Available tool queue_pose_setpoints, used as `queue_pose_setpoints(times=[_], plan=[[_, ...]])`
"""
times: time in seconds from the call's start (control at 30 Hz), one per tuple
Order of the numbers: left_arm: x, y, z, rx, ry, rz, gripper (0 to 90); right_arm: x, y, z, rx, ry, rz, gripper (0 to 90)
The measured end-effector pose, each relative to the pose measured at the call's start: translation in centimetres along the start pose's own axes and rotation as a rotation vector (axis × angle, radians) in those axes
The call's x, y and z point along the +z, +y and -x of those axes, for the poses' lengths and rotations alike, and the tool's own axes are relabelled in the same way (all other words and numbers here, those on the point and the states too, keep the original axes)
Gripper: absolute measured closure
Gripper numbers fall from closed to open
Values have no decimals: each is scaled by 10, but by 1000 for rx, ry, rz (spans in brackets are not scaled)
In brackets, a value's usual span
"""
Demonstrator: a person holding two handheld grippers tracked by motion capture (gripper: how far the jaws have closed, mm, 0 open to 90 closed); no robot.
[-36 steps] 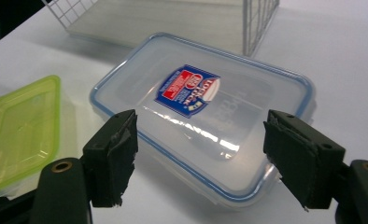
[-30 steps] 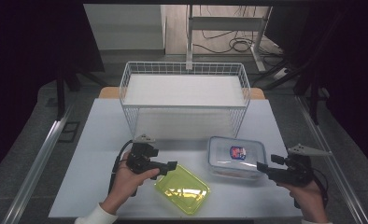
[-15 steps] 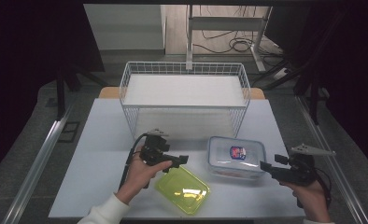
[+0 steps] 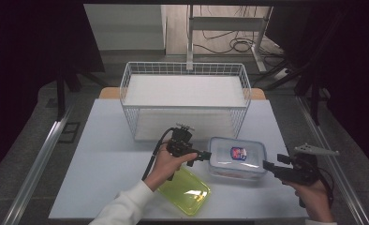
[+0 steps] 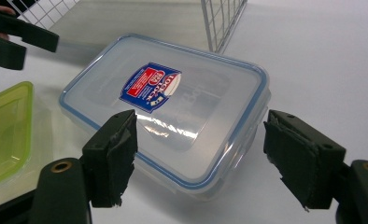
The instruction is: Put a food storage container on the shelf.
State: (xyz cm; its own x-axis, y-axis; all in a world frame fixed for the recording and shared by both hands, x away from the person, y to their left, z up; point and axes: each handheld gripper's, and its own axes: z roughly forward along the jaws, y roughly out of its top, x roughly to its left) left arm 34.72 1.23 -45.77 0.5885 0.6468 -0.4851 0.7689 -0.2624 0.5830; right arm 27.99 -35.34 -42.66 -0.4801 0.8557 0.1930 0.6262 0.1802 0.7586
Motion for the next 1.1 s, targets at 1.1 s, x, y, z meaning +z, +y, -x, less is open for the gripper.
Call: queue_pose_setpoints(times=[1.1], plan=[[67, 14, -6, -150, -135, -168, 131, 24, 1, 38, 161, 34, -36, 196]])
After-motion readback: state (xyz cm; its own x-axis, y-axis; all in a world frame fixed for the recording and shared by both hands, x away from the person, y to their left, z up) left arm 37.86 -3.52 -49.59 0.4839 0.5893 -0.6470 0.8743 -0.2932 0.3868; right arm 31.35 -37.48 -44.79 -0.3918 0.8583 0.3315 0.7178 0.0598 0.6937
